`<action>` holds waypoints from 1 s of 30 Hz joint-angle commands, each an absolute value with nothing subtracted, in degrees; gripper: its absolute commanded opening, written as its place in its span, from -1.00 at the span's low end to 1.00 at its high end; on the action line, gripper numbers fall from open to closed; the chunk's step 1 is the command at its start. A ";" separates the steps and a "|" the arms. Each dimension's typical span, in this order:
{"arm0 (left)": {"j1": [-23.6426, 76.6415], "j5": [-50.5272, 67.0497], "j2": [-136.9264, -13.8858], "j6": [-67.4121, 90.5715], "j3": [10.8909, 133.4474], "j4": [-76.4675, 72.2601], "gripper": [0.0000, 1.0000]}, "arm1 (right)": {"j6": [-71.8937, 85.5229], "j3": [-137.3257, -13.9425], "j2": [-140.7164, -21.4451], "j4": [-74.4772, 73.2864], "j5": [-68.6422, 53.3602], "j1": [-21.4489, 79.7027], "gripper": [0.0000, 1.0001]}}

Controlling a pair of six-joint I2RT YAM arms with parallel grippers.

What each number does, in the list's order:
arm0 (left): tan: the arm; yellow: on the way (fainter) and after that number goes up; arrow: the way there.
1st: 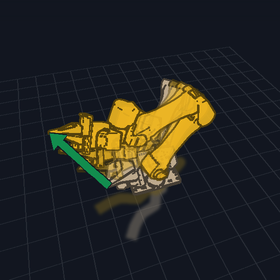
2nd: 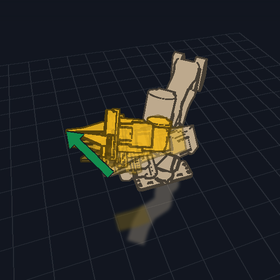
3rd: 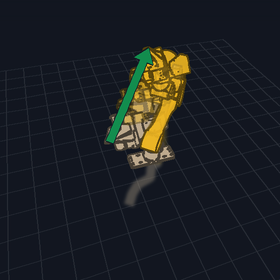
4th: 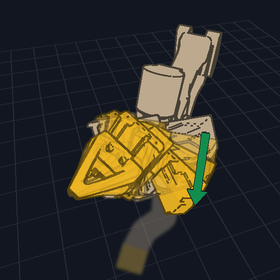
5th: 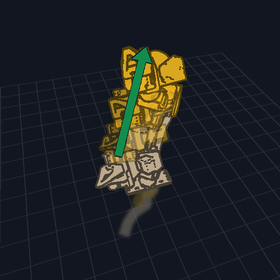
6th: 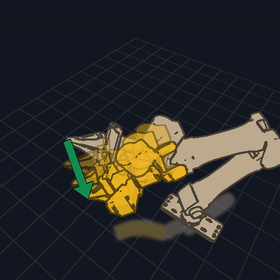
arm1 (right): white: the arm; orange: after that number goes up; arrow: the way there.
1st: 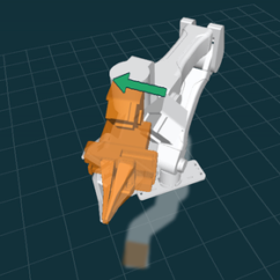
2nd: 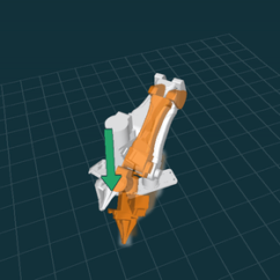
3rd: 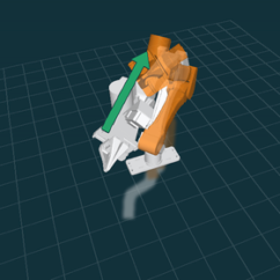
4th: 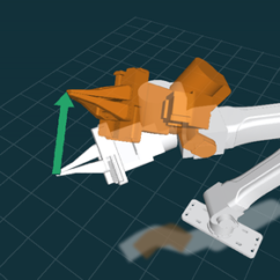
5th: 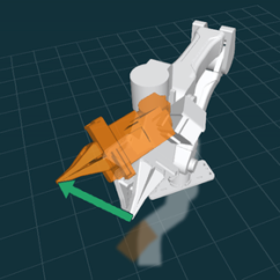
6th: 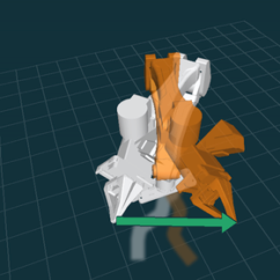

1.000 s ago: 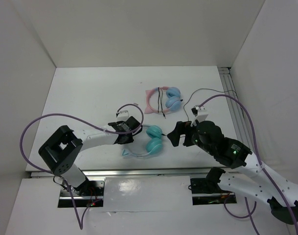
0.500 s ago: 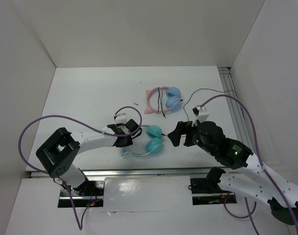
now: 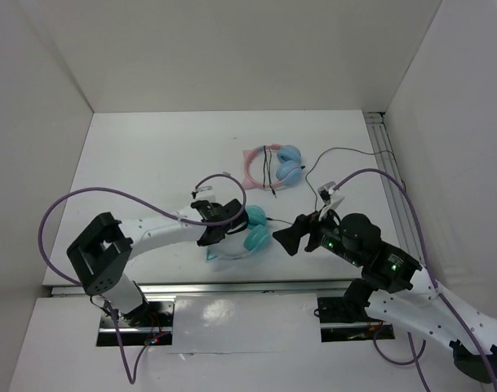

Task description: Wrap the headphones

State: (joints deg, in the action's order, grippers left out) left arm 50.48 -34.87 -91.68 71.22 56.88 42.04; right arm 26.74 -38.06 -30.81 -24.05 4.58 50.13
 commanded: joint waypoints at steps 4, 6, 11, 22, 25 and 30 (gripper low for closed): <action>52.21 -46.93 -76.84 75.00 75.74 77.96 -1.00 | 18.82 -34.72 -33.38 -2.92 -1.49 50.54 1.00; 52.21 -47.72 -71.65 66.20 79.43 77.96 -1.00 | 14.69 -34.72 -35.15 2.10 -1.49 51.06 1.00; 48.96 -45.54 -66.19 52.49 89.90 77.96 -1.00 | 6.87 -36.03 -41.46 8.86 3.43 51.06 1.00; 37.27 -43.42 -64.07 38.49 97.12 77.96 -1.00 | -1.67 -40.60 -50.10 7.84 -11.41 51.06 1.00; 34.46 -44.99 -64.07 39.81 96.60 77.96 -1.00 | -1.67 -42.71 -49.23 3.00 -15.73 51.06 1.00; 32.08 -45.62 -63.46 40.52 95.54 77.96 -1.00 | -1.14 -40.87 -40.98 3.16 -13.55 51.06 1.00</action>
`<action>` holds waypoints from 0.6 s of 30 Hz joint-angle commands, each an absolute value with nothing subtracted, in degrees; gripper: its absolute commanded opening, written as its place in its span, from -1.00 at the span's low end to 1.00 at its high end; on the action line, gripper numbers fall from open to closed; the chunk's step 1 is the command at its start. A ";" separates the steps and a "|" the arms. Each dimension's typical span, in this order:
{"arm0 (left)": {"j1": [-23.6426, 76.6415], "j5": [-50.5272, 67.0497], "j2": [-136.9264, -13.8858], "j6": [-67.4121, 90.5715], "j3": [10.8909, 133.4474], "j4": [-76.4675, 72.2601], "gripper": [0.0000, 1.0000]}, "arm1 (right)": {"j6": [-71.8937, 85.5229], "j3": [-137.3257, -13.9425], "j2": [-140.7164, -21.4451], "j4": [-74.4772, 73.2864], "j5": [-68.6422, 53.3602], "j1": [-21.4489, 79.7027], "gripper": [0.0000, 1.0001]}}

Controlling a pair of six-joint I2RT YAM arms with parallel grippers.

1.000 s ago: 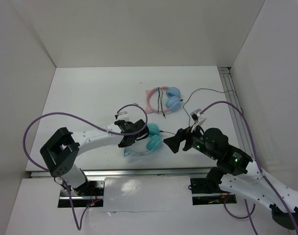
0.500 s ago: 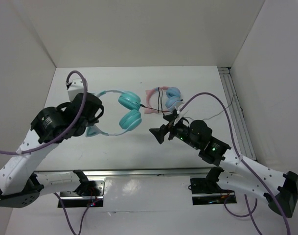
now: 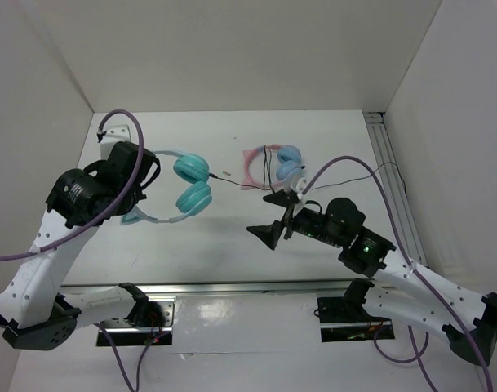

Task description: Wrap the headphones

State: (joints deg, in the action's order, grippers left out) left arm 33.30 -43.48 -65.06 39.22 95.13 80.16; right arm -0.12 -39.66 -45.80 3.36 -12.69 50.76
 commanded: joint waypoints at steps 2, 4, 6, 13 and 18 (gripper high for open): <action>31.55 -44.83 -63.46 40.52 95.54 77.96 -1.00 | -1.14 -39.38 -40.25 3.95 -6.64 51.06 1.00; 31.55 -44.13 -62.93 40.52 95.54 77.96 -1.00 | -1.14 -38.85 -40.51 4.48 -2.22 51.06 1.00; 31.55 -44.12 -62.23 40.00 95.54 77.96 -1.00 | -1.14 -38.85 -42.18 5.18 3.56 51.06 1.00; 30.94 -42.28 -59.95 39.29 95.54 77.96 -1.00 | -1.41 -36.04 -51.30 16.77 5.63 49.75 1.00; 30.94 -41.66 -58.10 39.29 95.01 77.96 -1.00 | -0.70 -34.28 -56.24 24.33 1.52 44.14 1.00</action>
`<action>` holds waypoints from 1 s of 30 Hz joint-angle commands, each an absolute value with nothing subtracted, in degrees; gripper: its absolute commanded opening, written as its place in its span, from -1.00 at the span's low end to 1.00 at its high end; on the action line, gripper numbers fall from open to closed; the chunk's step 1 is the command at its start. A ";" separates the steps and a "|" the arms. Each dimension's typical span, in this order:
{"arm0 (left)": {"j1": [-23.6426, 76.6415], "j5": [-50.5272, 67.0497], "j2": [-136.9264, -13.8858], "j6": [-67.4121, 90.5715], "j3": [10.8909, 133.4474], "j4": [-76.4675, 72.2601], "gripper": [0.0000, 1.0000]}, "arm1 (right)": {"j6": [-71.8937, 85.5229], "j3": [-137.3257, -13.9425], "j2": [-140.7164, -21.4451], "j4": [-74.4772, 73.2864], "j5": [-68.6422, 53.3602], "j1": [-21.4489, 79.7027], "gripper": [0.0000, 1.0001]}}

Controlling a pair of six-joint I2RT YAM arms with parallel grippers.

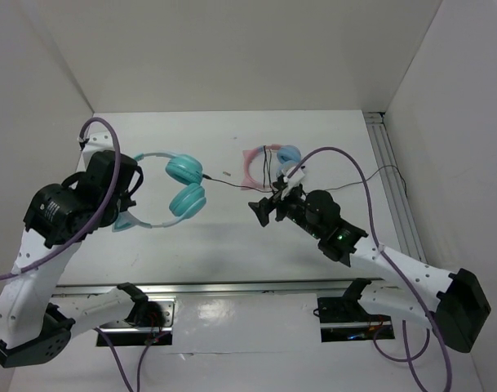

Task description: Wrap the headphones

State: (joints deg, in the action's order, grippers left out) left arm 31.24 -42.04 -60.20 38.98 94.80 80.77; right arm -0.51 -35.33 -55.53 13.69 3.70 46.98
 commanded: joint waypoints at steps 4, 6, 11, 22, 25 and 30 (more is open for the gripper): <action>30.94 -41.13 -57.48 39.29 93.87 77.96 -1.00 | 1.57 -32.61 -59.31 30.58 -3.86 39.38 1.00; 30.94 -41.13 -56.95 39.29 93.87 77.96 -1.00 | 2.98 -32.09 -60.81 32.78 -5.18 36.76 1.00; 30.94 -41.13 -56.95 39.29 94.39 77.96 -1.00 | 6.05 -31.56 -66.96 36.90 -15.19 31.82 0.90; 30.94 -41.66 -58.01 39.81 94.92 77.96 -1.00 | 11.25 -30.84 -77.60 47.98 -28.65 30.67 0.87; 30.94 -41.66 -58.01 39.81 95.45 77.96 -1.00 | 11.78 -30.85 -81.20 49.82 -30.40 31.29 0.79; 30.94 -41.66 -58.01 39.81 95.45 77.96 -1.00 | 12.39 -30.85 -83.76 51.94 -30.94 31.29 0.37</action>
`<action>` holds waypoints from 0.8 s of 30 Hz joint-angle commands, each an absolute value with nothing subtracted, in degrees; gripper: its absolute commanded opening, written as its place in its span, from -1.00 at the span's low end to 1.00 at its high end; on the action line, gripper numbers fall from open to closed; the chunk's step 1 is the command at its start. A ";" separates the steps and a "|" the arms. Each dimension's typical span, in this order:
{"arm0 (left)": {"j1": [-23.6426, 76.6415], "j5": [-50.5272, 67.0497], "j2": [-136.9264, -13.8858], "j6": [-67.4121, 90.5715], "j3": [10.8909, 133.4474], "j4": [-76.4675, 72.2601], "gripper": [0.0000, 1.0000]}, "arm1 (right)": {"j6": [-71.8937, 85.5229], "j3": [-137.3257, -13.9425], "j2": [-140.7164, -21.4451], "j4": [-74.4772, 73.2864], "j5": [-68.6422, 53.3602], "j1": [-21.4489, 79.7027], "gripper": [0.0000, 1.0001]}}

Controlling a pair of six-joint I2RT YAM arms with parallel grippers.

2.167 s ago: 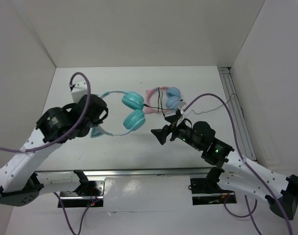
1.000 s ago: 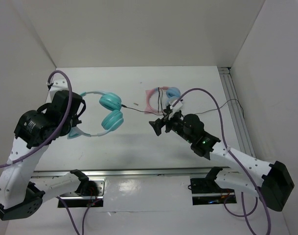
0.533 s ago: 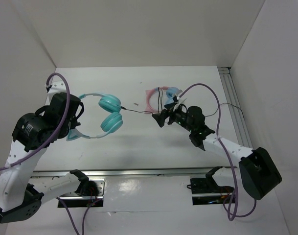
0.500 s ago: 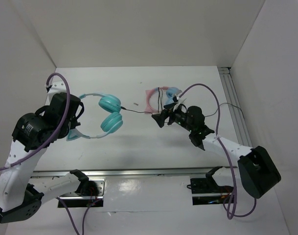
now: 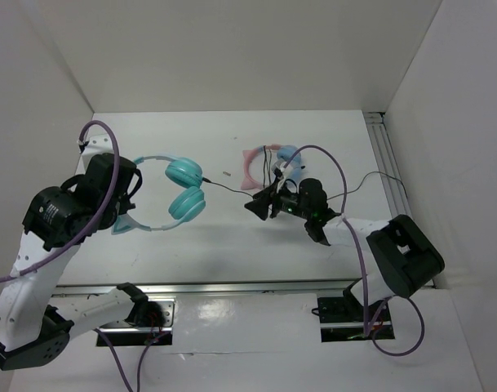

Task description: Wrap the headphones

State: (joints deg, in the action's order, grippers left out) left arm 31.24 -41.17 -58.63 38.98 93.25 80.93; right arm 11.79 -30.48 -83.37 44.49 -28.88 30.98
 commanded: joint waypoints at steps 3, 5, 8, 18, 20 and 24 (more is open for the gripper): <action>30.94 -42.19 -58.01 40.42 95.45 77.96 -1.00 | 12.39 -30.33 -84.29 51.94 -28.58 31.29 -0.48; 30.94 -42.80 -58.01 40.43 94.84 77.96 -1.00 | 12.39 -30.32 -83.77 51.94 -26.73 31.29 -1.00; 30.94 -43.33 -58.01 39.21 91.60 75.60 -1.00 | 10.74 -31.19 -79.38 43.56 -21.82 31.29 -1.00; 41.11 -44.13 -71.88 29.38 80.86 57.42 -1.00 | 4.23 -35.16 -49.85 14.70 13.17 44.81 -1.00; 46.57 -43.42 -75.74 22.26 78.59 52.23 -1.00 | 2.82 -35.77 -45.29 11.88 17.21 47.80 -1.00; 50.44 -28.78 -78.57 14.87 77.70 47.56 -1.00 | 0.09 -39.54 -42.28 2.31 19.78 49.66 -1.00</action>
